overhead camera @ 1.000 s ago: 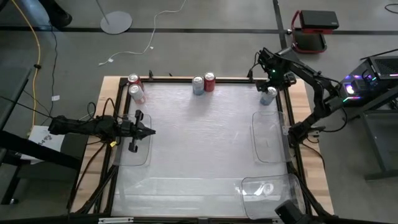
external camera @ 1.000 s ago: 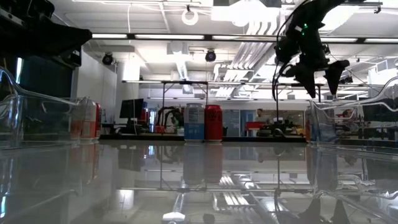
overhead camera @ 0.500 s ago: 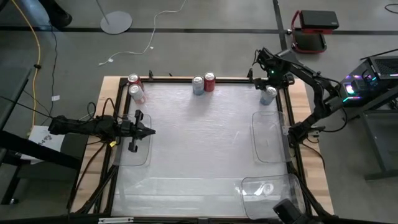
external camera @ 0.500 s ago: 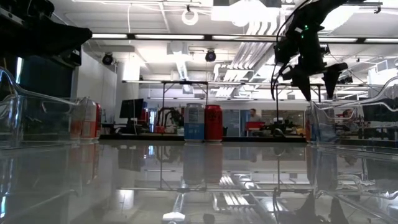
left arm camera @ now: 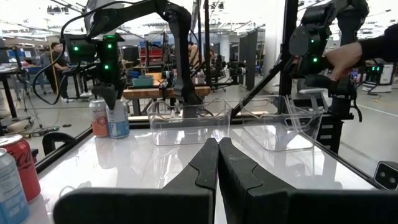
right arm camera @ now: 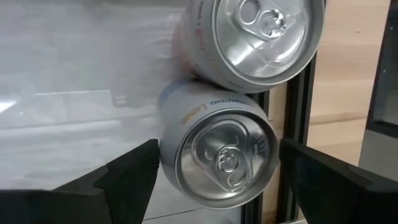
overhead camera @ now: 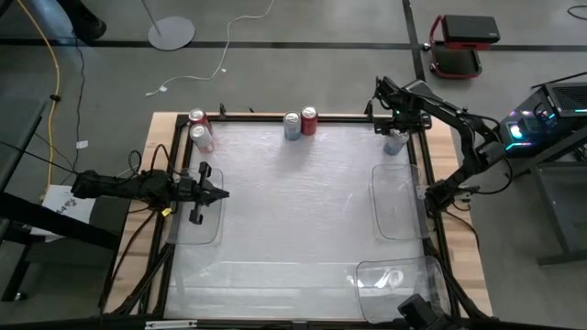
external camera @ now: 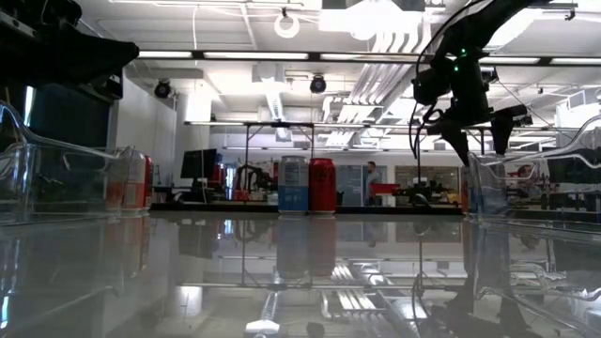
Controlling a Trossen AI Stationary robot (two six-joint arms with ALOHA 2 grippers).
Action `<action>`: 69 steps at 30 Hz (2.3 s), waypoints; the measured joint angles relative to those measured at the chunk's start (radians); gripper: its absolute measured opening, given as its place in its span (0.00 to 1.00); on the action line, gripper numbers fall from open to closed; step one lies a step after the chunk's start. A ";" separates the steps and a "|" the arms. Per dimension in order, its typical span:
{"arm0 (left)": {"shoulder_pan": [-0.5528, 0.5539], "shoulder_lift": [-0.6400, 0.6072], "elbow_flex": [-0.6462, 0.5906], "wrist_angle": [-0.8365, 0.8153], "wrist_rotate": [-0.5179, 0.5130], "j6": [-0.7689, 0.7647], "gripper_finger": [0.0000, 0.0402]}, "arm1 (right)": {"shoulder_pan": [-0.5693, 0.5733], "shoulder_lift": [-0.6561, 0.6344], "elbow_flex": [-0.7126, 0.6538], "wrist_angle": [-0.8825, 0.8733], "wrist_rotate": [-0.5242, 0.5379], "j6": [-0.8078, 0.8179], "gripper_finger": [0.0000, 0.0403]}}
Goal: Sort soda cans
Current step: Put the right blue-white soda can into the right transparent bin
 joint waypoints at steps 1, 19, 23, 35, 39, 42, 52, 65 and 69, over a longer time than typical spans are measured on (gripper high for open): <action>0.000 0.000 0.000 0.000 0.000 0.000 0.00 | 0.000 0.000 0.000 0.000 0.000 0.000 0.80; 0.000 0.000 0.000 0.000 0.000 -0.001 0.00 | 0.012 -0.005 -0.127 0.114 0.008 -0.011 0.81; 0.000 0.000 0.000 0.003 0.000 -0.001 0.00 | 0.012 -0.003 -0.130 0.119 0.002 -0.009 0.81; 0.000 0.000 0.000 0.003 0.000 -0.017 0.00 | 0.012 -0.006 -0.158 0.148 -0.001 -0.008 0.70; 0.000 0.000 0.000 0.003 0.000 -0.017 0.00 | 0.012 -0.005 -0.158 0.148 -0.004 -0.011 0.70; 0.000 0.000 0.000 0.003 0.000 -0.017 0.00 | 0.012 -0.011 -0.159 0.148 -0.009 -0.023 0.70; 0.000 0.000 0.000 0.003 0.000 -0.017 0.00 | 0.017 -0.112 -0.140 0.100 -0.126 -0.045 0.69; 0.000 0.000 0.000 0.004 0.000 -0.017 0.00 | 0.042 -0.271 -0.048 0.016 -0.095 -0.064 0.69; 0.000 0.000 0.000 0.004 0.000 -0.017 0.00 | 0.072 -0.313 0.047 -0.074 -0.064 -0.077 0.69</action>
